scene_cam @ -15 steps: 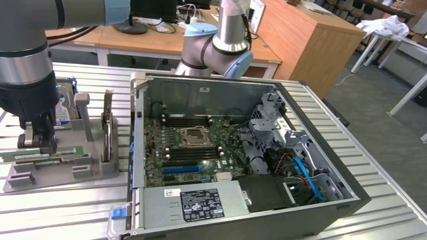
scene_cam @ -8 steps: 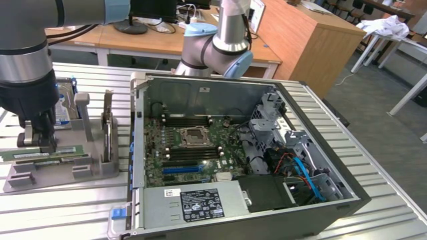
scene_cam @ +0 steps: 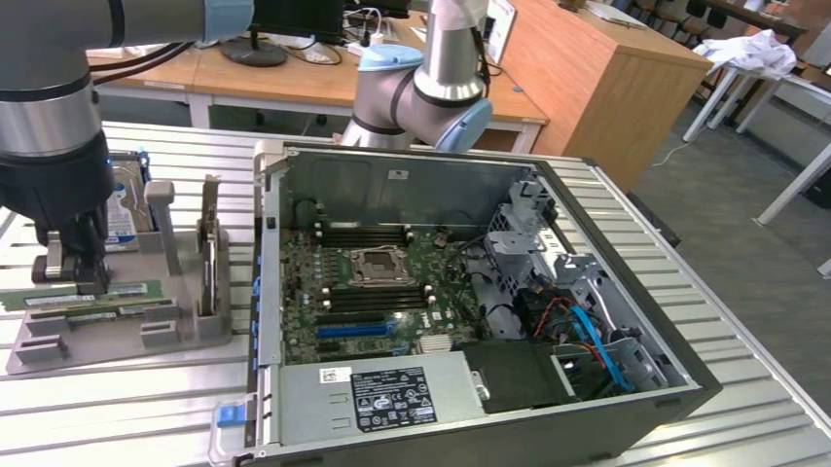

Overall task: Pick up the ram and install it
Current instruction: 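Pick up the ram and move it above insertion slot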

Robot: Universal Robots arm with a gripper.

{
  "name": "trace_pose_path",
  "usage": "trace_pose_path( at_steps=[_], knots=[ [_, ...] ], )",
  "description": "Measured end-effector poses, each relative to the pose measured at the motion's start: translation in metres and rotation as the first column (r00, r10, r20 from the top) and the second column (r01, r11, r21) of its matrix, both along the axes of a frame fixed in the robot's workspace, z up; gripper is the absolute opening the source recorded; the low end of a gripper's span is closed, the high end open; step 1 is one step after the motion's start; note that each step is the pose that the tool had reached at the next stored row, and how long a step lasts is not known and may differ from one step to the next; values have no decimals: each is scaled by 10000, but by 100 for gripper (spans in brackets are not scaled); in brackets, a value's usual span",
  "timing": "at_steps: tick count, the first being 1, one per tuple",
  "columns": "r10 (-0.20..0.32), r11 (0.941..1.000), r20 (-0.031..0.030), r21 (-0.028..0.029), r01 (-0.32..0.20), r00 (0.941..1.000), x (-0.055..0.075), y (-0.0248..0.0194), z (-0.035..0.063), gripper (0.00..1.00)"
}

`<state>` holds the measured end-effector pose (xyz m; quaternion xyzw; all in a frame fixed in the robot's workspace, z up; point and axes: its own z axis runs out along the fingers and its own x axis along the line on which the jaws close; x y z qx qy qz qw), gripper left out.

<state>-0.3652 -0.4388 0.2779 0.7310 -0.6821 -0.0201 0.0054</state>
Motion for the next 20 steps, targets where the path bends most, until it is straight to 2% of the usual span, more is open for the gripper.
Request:
trace_pose_path(
  at_steps=[20],
  knots=[
    [0, 10000, 1, 0, 0, 10000, 6, 0, 74, 12]
  ],
)
